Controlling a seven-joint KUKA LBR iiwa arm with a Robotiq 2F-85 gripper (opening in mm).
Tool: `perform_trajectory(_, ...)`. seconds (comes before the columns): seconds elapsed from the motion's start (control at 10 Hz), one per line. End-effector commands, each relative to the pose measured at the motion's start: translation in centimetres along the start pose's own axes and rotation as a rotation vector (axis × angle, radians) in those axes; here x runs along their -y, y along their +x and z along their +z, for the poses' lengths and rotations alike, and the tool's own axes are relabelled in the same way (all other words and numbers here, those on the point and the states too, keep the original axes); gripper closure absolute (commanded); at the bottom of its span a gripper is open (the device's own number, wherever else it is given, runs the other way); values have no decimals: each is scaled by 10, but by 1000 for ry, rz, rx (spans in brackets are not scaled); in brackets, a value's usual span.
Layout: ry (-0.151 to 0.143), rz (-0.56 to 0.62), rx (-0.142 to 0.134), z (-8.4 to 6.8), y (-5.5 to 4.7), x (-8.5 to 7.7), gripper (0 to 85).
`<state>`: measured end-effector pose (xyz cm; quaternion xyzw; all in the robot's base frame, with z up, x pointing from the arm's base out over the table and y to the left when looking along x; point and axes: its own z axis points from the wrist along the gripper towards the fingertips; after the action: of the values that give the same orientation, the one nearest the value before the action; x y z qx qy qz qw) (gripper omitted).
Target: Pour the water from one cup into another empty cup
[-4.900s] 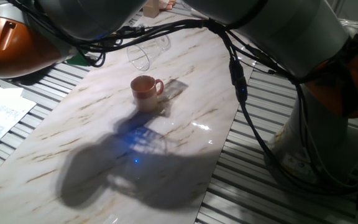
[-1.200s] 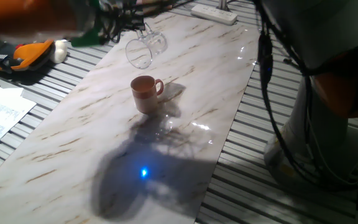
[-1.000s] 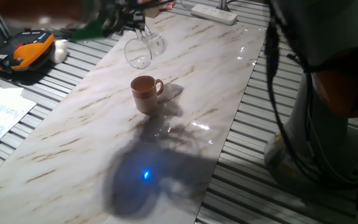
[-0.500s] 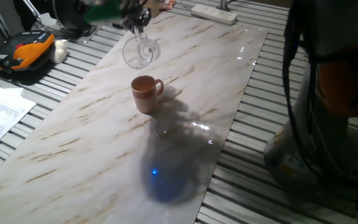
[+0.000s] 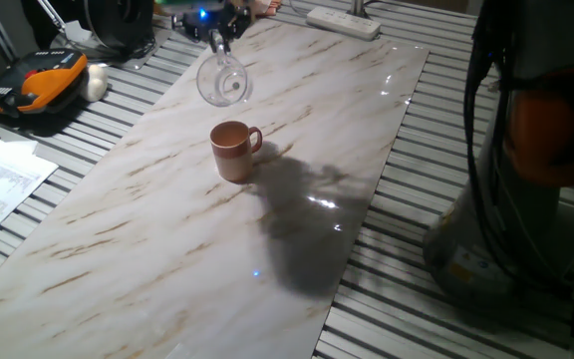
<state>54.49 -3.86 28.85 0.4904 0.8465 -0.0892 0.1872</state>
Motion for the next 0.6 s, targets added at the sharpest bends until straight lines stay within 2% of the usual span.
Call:
perform_trajectory(0.0,-280,105,-536,0,0,0,850)
perform_trajectory(0.3,-335,150,-606,2,-1,0,850)
perform_trajectory(0.5,-335,146,-613,4,1,-2,850)
